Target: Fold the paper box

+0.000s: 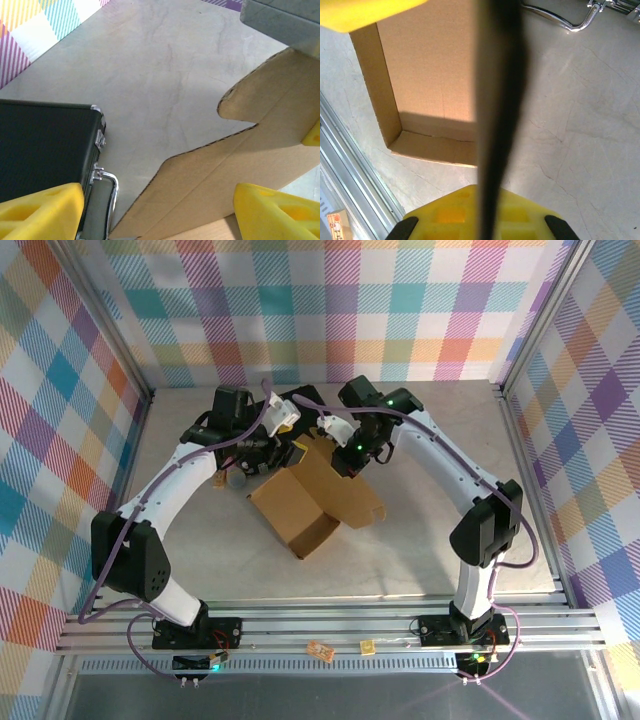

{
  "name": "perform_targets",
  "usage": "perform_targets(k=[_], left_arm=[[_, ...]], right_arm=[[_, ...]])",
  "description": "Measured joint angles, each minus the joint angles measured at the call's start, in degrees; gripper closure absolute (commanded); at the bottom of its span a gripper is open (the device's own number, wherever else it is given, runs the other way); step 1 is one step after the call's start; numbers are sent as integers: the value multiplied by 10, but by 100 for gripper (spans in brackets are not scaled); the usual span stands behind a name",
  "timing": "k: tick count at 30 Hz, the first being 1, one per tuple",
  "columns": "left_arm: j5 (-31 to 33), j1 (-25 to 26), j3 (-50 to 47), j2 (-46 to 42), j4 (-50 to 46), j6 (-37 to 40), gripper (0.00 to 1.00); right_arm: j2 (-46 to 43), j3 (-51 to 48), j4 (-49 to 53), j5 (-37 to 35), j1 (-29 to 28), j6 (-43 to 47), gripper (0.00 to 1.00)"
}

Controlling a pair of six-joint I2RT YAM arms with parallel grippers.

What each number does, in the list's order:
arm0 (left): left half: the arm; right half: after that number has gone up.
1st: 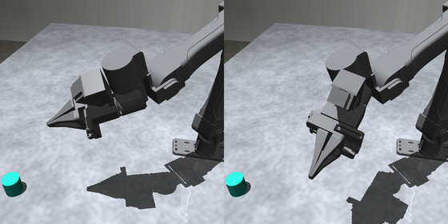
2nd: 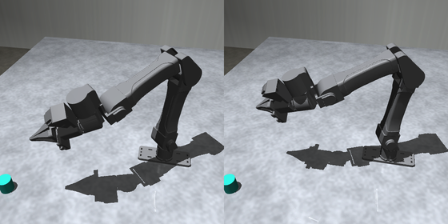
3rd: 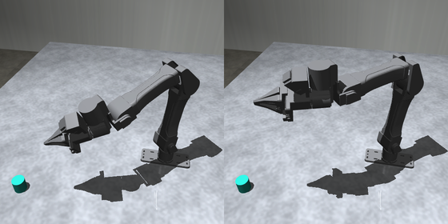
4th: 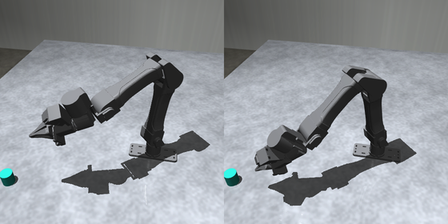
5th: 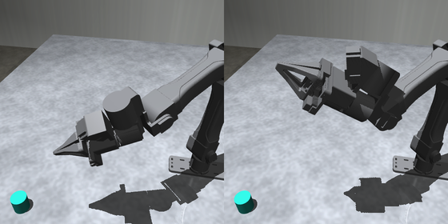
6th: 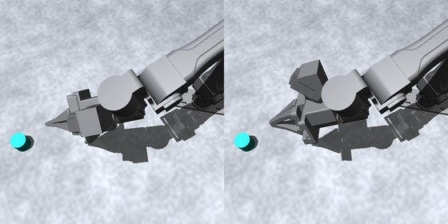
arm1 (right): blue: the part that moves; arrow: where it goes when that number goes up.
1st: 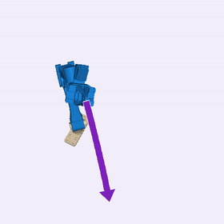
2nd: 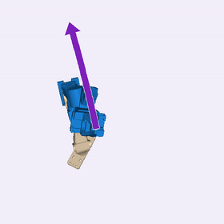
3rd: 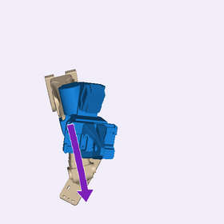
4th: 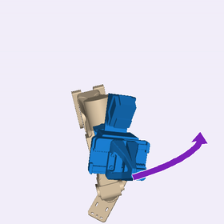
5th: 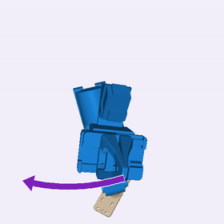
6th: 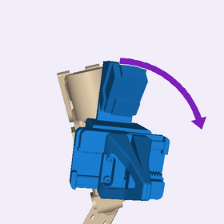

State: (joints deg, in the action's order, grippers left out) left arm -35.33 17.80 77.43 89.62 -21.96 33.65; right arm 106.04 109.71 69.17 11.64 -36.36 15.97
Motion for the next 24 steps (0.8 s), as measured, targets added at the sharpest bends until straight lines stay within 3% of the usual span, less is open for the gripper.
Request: perform_targets(k=[11, 17, 24], left_arm=[[-9, 9, 0, 33, 18, 18, 27], [-13, 13, -5, 35, 25, 12, 49], [-11, 23, -22, 30, 39, 2, 62]], right_arm=[[-8, -12, -2, 7, 0, 0, 100], [-9, -13, -5, 2, 0, -1, 100], [-9, -13, -2, -9, 2, -5, 100]])
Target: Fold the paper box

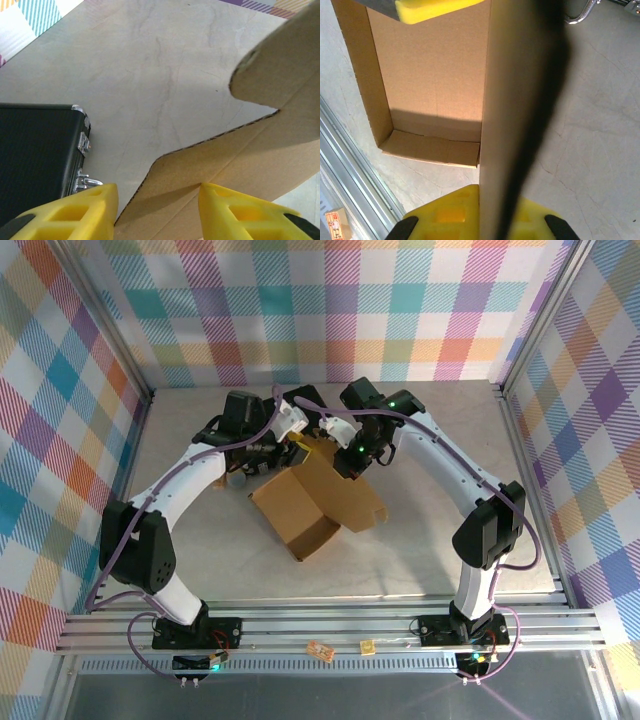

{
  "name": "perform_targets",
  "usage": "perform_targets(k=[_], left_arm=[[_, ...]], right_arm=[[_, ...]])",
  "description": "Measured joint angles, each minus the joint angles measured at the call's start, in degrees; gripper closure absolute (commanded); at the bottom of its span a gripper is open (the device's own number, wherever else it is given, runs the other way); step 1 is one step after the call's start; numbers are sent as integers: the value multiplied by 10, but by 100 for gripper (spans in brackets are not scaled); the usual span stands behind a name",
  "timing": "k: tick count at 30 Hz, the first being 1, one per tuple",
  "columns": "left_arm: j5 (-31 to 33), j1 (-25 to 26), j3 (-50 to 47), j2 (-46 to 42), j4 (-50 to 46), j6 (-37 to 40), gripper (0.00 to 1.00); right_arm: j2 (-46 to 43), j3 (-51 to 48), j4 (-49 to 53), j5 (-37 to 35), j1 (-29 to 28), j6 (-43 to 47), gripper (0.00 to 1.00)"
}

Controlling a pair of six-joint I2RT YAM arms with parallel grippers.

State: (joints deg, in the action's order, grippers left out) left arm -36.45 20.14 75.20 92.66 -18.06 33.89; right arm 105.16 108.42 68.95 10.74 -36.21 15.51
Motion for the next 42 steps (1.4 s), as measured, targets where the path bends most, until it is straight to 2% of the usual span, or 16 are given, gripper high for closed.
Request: perform_targets(k=[6, 20, 25, 27, 29, 31, 35, 38, 42], left_arm=[[12, 2, -24, -21, 5, -11, 75], [21, 25, -67, -46, 31, -50, 67], [20, 27, -70, -46, 50, -61, 68], [20, 27, -70, -46, 57, -63, 63], [18, 27, -70, -46, 64, -68, 39], [10, 27, -69, -46, 66, -71, 28], [-29, -2, -64, -45, 75, -80, 19], [-71, -37, -29, -29, 43, -75, 17], [-100, -52, 17, -10, 4, -53, 16]], right_arm=[[0, 0, 13, -15, 2, 0, 100], [1, 13, 54, -37, 10, 0, 100], [2, 24, 58, -53, 10, 0, 100], [2, 28, 59, -59, 10, 1, 100], [2, 31, 57, -58, 10, 5, 100], [2, 31, 47, -55, 10, 10, 100], [-8, 8, 8, -42, 10, 35, 100], [-38, -35, -27, -37, 9, 69, 100], [-68, -60, -48, -40, 11, 122, 100]])
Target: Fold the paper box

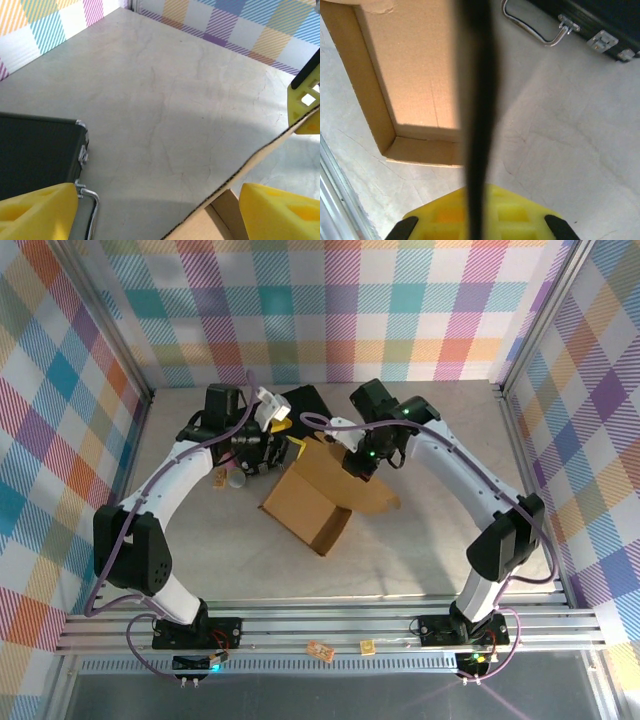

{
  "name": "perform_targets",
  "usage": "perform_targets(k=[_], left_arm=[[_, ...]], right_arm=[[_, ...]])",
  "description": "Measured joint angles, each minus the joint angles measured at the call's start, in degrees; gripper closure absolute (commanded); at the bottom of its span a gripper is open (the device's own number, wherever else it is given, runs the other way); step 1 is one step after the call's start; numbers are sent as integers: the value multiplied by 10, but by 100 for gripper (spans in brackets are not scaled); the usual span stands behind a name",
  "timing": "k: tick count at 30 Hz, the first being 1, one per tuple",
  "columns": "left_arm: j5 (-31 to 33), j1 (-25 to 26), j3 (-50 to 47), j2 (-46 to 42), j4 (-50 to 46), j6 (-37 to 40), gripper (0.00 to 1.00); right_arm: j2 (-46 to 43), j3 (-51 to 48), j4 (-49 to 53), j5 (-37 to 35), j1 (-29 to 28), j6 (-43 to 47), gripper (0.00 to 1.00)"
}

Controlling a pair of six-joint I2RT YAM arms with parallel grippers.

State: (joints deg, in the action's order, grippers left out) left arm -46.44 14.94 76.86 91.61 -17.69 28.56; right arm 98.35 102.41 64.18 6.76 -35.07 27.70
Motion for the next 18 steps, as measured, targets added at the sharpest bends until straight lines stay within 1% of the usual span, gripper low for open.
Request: perform_targets(k=[6, 8, 15, 17, 18], left_arm=[[14, 27, 7, 2, -52, 58, 17], [22, 31, 7, 3, -54, 69, 19], [45, 34, 7, 3, -46, 75, 26], [51, 38, 8, 4, -42, 73, 31], [55, 40, 8, 6, -39, 71, 36]], right_arm=[[-4, 0, -16, 26, 26, 73, 100], [-4, 0, -17, 28, 33, 89, 100], [-4, 0, -18, 36, 32, 110, 100], [-3, 0, -19, 39, 32, 110, 100], [-2, 0, -19, 40, 32, 110, 100]])
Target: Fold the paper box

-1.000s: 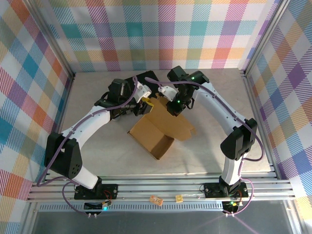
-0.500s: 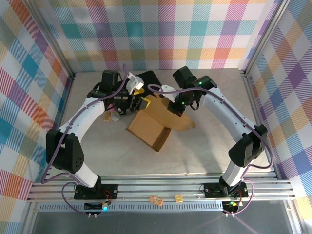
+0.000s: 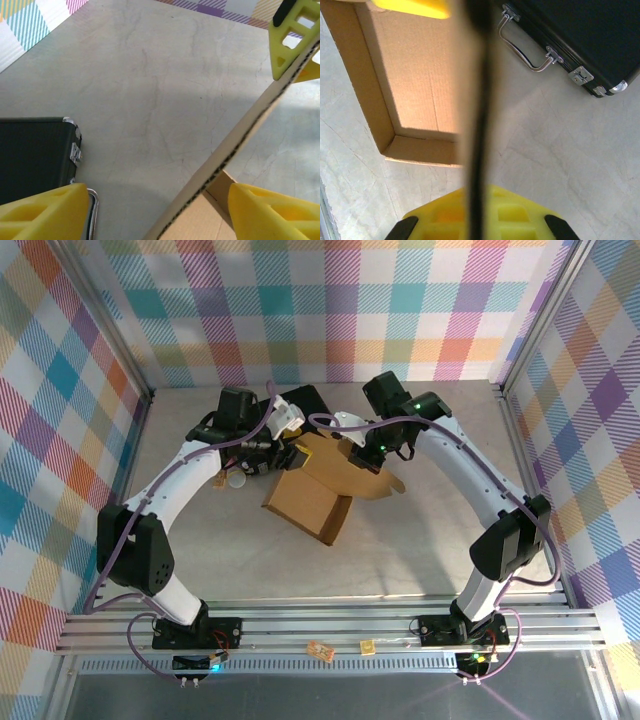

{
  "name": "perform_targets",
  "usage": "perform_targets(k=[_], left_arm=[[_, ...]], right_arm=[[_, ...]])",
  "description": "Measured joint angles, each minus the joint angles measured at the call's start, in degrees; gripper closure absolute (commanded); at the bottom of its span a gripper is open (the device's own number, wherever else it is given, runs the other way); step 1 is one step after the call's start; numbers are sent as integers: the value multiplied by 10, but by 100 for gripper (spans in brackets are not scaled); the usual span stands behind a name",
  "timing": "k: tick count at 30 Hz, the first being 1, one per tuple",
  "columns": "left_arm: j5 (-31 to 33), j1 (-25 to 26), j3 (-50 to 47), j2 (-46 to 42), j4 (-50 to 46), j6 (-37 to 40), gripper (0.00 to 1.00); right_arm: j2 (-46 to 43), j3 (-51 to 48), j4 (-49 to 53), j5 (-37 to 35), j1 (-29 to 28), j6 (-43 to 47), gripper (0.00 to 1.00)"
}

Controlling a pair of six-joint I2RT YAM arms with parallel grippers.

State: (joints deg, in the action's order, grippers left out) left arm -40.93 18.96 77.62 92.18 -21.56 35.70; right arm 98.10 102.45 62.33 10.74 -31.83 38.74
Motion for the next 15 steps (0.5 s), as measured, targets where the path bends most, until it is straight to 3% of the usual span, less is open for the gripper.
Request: perform_targets(k=[2, 4, 15], left_arm=[[6, 5, 0, 5, 7, 0, 47], [12, 12, 0, 10, 10, -4, 52], [71, 27, -25, -2, 59, -18, 46]], right_arm=[[3, 1, 0, 3, 0, 0, 100], [6, 1, -2, 3, 0, -1, 100], [12, 1, -10, -2, 2, -4, 100]])
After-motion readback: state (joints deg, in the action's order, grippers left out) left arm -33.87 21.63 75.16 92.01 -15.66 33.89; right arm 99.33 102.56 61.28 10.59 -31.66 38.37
